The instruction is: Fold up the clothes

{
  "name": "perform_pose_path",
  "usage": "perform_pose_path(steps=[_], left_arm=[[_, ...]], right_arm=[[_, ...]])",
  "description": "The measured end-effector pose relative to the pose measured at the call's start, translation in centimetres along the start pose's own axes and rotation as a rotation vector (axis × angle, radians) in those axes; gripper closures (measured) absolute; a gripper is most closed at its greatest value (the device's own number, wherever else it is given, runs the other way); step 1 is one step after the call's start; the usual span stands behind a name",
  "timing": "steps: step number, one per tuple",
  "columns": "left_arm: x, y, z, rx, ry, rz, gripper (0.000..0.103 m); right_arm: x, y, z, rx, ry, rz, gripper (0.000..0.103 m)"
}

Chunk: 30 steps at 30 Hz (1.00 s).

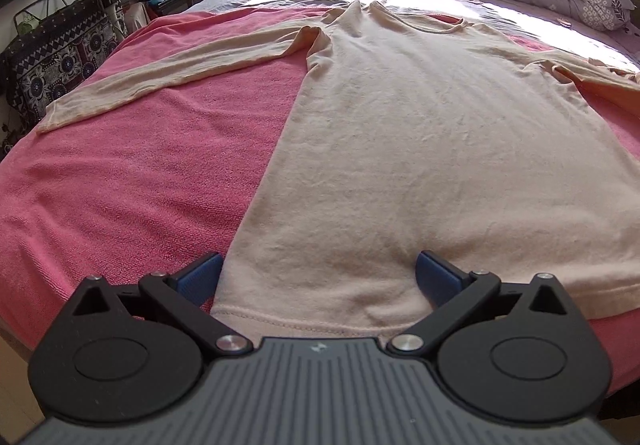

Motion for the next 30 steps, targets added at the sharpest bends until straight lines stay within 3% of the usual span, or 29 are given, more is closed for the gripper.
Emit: perform_pose_path(steps=[3,5,6,7,8,10,13,17,19,21,26,27,28,29,30], left_arm=[[0.0,0.0,0.0,-0.003,-0.001,0.001,0.0],[0.0,0.0,0.0,-0.003,-0.001,-0.001,0.0],[0.3,0.0,0.1,-0.003,0.005,-0.003,0.0],[0.5,0.0,0.2,-0.003,0.01,-0.006,0.0],[0.8,0.0,0.2,-0.003,0.014,-0.008,0.001],[2.9,-0.5,0.9,-0.03,-0.045,-0.042,0.001],[6.9,-2.2,0.5,-0.12,-0.131,-0.069,0.001],[10.3,-5.7,-3.3,-0.203,-0.172,-0.095,0.001],[9.8,-7.1,-6.5,-0.203,-0.092,-0.101,0.001],[7.8,-7.9,-9.5,-0.193,0.036,-0.095,0.001],[6.1,-7.8,-9.2,-0.192,-0.049,-0.111,0.0],[6.1,-7.9,-9.2,-0.189,-0.046,-0.113,0.0],[6.1,-7.9,-9.2,-0.186,-0.043,-0.114,0.0],[6.1,-7.9,-9.2,-0.182,-0.04,-0.115,0.0],[6.1,-7.9,-9.1,-0.179,-0.037,-0.117,0.0]], right_arm=[[-3.3,0.6,-1.1,0.07,0.151,-0.048,0.081],[-4.6,0.5,-0.9,0.078,0.202,-0.104,0.065],[-4.8,0.0,-0.5,0.056,0.199,-0.135,0.06],[-4.7,-0.5,0.0,0.04,0.186,-0.163,0.043],[-4.2,-1.0,0.5,0.032,0.156,-0.185,0.034],[-1.7,-1.7,1.6,0.062,0.064,-0.232,0.033],[4.1,-0.3,1.6,0.268,-0.051,-0.335,0.02],[12.4,6.4,0.2,0.722,-0.11,-0.566,0.013],[16.1,12.2,-0.7,0.913,-0.045,-0.653,0.013],[18.7,17.8,-2.4,1.028,0.061,-0.693,0.013],[21.9,30.1,-6.5,1.119,0.322,-0.642,0.018],[22.1,31.9,-6.4,1.124,0.359,-0.609,0.016],[22.8,32.5,-5.4,1.123,0.321,-0.563,0.019],[23.5,32.8,-3.6,1.166,0.289,-0.5,0.048],[23.8,32.9,-1.8,1.218,0.287,-0.444,0.057]])
Point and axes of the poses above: each gripper's, at about its wrist camera, not at the fingertips, and z roughly against the way its jaws point, y to its left, x to its top, the point moved 7 cm from there along -z, roughly the way its jaws point, and after that the axes turned 10 degrees about -y, right-handed, at the moved point
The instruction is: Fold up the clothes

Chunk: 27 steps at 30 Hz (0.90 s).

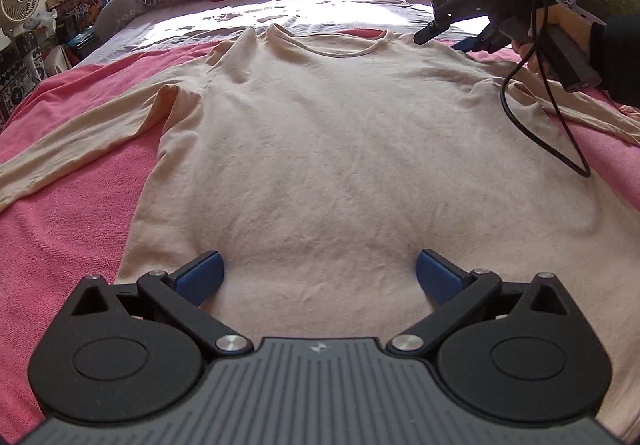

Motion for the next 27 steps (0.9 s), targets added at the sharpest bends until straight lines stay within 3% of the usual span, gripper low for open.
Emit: perform_pose_path(steps=[4,8,11,14,17,19,22,27], left_arm=[[0.1,0.1,-0.2,0.0,0.002,0.009,0.0],[-0.1,-0.1,-0.1,0.022,-0.034,0.009,0.0],[0.0,0.0,-0.3,0.029,-0.035,0.016,0.0],[0.1,0.0,-0.4,0.034,-0.04,0.017,0.0],[0.0,-0.1,-0.4,0.038,-0.047,0.017,0.0],[0.0,-0.1,-0.3,0.038,-0.048,0.018,0.0],[0.0,-0.1,-0.3,0.04,-0.05,0.019,0.0],[-0.1,-0.1,-0.3,0.039,-0.06,0.022,0.0]], right_arm=[[-3.3,6.7,4.4,0.193,0.124,0.261,0.048],[-6.4,10.7,7.9,0.353,0.271,0.452,0.025],[-5.9,9.8,8.3,0.295,0.284,0.449,0.025],[-3.2,7.2,6.9,0.151,0.187,0.433,0.025],[-2.1,6.5,3.5,0.05,0.178,0.551,0.026],[-2.6,7.7,1.7,0.071,0.192,0.67,0.031],[-4.4,10.0,0.6,0.121,0.228,0.805,0.054],[-7.7,11.5,0.4,0.155,0.262,0.931,0.057]])
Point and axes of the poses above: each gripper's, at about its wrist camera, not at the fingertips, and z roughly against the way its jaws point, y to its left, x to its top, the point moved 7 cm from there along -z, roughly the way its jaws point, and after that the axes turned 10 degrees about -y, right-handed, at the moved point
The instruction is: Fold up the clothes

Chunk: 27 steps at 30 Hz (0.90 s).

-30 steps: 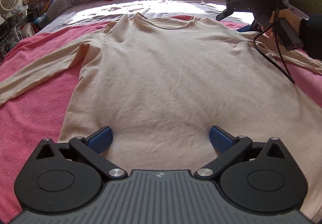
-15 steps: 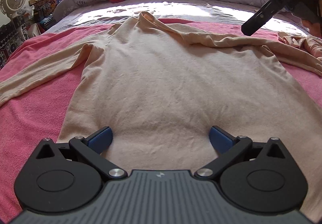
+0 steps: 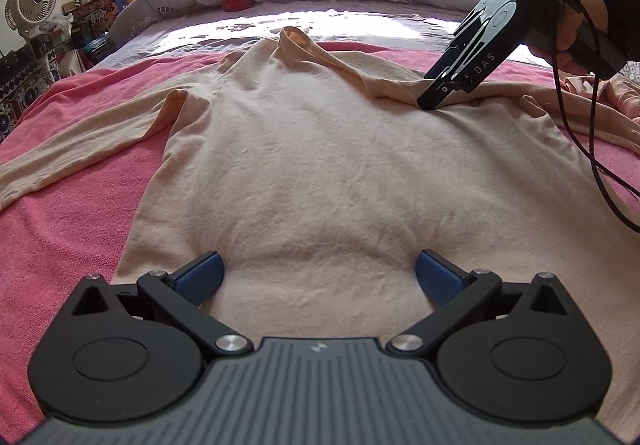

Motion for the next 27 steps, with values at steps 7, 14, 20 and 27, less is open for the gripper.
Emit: perform_pose_path(steps=[7,14,20,27], left_arm=[[-0.1,0.1,0.0,0.0,-0.009,0.004,0.0],[-0.1,0.1,0.1,-0.001,-0.015,0.007,0.0],[-0.2,0.1,0.1,-0.002,-0.021,0.009,0.0],[-0.2,0.1,0.1,-0.002,-0.023,0.01,0.0]], right_arm=[[0.5,-0.8,1.4,-0.095,-0.016,-0.076,0.095],[0.6,-5.0,1.6,-0.36,-0.013,-0.054,0.096],[-1.3,-13.1,0.4,-0.68,0.04,-0.057,0.097],[-5.3,-18.1,0.1,-0.533,-0.029,-0.493,0.092]])
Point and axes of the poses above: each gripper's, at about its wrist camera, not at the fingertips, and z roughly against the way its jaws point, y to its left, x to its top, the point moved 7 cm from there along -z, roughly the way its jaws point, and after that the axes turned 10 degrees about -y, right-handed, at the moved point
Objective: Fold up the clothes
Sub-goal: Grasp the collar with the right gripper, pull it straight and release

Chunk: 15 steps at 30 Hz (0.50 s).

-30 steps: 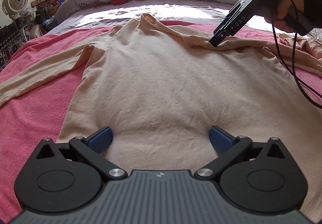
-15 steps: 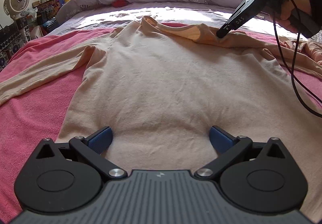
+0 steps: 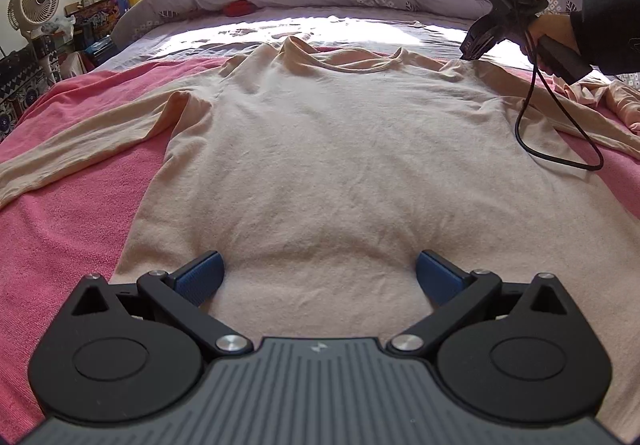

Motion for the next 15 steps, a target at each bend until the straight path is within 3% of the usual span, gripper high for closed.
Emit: perform_pose_path(steps=[1,2,5,8,10,12,13,15], left_arm=[[0.0,0.0,0.0,0.0,-0.001,0.0,0.0],[0.0,0.0,0.0,0.0,-0.001,0.001,0.0],[0.0,0.0,0.0,0.0,-0.004,0.002,0.0],[0.0,0.0,0.1,0.0,-0.004,0.002,0.0],[-0.1,0.0,0.1,0.001,-0.005,0.002,0.0],[-0.1,0.0,0.1,0.001,-0.007,0.003,0.0],[-0.1,0.0,0.1,0.001,-0.007,0.003,0.0],[-0.1,0.0,0.1,0.001,-0.007,0.003,0.0]], right_arm=[[0.0,-0.1,0.4,0.081,-0.013,-0.081,0.085],[0.0,-0.2,0.6,0.146,-0.02,-0.15,0.072],[-0.5,-0.2,0.0,0.253,0.005,-0.263,0.047],[-0.7,0.2,-0.6,0.334,0.025,-0.327,0.03],[-0.5,0.2,-0.6,0.384,0.025,-0.386,0.03],[-0.4,0.3,-0.6,0.36,0.03,-0.379,0.038],[-0.3,0.9,-0.6,0.291,0.039,-0.302,0.063],[0.2,1.9,-0.1,0.219,0.04,-0.177,0.075]])
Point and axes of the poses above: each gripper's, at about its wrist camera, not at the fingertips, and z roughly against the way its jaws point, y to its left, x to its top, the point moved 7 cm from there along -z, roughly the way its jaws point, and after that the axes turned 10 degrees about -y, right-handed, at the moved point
